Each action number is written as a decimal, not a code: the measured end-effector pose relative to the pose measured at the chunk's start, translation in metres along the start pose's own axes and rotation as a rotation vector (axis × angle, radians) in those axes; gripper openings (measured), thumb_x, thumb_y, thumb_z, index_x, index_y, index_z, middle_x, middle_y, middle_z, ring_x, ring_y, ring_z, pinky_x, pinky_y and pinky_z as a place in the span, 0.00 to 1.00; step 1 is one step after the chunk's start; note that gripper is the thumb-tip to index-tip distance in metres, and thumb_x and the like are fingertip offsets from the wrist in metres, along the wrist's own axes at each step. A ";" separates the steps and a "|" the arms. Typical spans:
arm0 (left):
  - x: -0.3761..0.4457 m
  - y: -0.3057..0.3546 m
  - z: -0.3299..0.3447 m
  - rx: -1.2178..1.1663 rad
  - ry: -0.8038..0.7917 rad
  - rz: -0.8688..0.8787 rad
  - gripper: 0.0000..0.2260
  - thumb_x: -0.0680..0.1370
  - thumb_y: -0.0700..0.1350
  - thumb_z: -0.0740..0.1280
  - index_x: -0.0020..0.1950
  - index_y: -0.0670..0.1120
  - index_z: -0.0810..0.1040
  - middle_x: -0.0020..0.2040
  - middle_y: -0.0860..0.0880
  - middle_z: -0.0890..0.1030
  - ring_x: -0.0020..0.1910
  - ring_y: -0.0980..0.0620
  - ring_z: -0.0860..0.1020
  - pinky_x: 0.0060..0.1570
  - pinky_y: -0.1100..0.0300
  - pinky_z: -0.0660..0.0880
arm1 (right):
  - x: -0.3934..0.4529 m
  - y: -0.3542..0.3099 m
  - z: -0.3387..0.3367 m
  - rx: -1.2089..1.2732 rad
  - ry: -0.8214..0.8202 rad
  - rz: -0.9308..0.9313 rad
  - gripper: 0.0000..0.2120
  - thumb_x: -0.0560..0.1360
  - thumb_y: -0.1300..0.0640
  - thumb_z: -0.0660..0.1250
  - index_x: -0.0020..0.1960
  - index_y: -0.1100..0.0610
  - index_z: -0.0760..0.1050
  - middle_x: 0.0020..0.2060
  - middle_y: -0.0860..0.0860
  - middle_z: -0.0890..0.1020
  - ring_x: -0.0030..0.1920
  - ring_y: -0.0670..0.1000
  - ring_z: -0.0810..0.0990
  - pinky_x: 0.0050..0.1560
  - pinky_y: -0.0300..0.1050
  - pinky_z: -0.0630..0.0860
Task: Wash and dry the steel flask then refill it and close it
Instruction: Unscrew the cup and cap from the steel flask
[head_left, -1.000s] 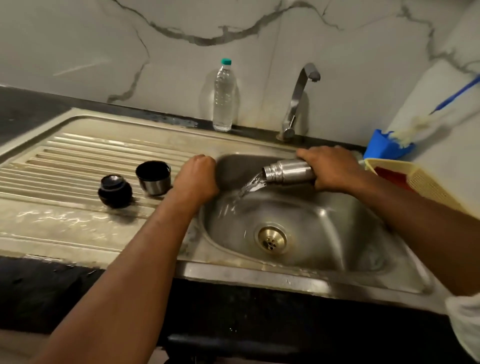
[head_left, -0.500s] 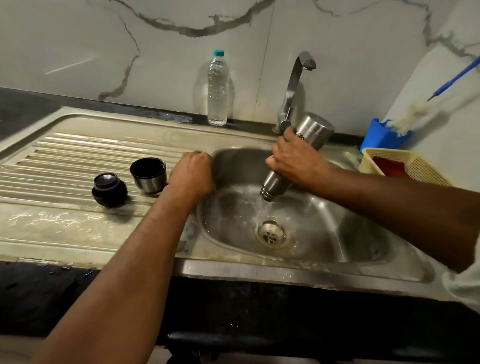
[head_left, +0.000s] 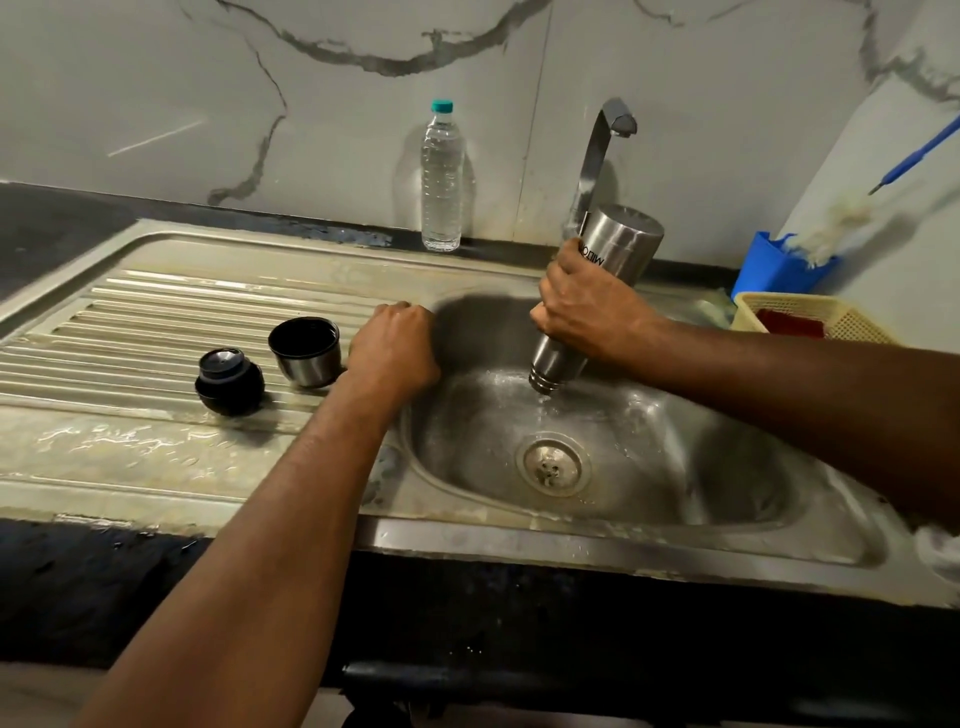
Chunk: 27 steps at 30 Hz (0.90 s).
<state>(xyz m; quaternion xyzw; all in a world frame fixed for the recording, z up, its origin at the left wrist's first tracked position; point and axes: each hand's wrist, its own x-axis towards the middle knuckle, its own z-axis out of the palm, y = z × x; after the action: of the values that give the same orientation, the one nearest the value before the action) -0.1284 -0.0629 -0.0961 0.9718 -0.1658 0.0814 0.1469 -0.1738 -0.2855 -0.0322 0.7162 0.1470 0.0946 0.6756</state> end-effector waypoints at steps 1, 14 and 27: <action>0.000 0.000 0.001 0.003 0.003 0.000 0.21 0.76 0.41 0.75 0.69 0.44 0.80 0.63 0.42 0.80 0.64 0.41 0.77 0.63 0.44 0.79 | 0.000 0.001 0.000 0.006 -0.008 0.001 0.23 0.74 0.53 0.76 0.65 0.55 0.73 0.59 0.60 0.81 0.62 0.63 0.79 0.72 0.65 0.67; 0.002 -0.001 -0.001 0.037 -0.010 0.021 0.22 0.76 0.42 0.75 0.70 0.45 0.79 0.64 0.42 0.80 0.66 0.41 0.75 0.64 0.44 0.77 | -0.008 0.011 0.008 0.543 -0.044 0.176 0.20 0.71 0.48 0.77 0.59 0.51 0.77 0.52 0.56 0.83 0.56 0.59 0.80 0.66 0.60 0.70; -0.003 0.027 -0.004 -0.389 -0.136 0.116 0.37 0.69 0.55 0.83 0.74 0.46 0.76 0.63 0.47 0.83 0.62 0.50 0.81 0.67 0.54 0.76 | -0.037 -0.054 0.025 2.035 -0.207 0.611 0.42 0.59 0.49 0.86 0.69 0.50 0.74 0.58 0.51 0.82 0.53 0.51 0.80 0.51 0.48 0.78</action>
<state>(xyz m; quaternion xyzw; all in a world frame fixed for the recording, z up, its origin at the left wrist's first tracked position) -0.1412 -0.0847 -0.0862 0.9172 -0.2433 -0.0095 0.3153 -0.2049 -0.3194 -0.0852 0.9545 -0.0873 0.0315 -0.2833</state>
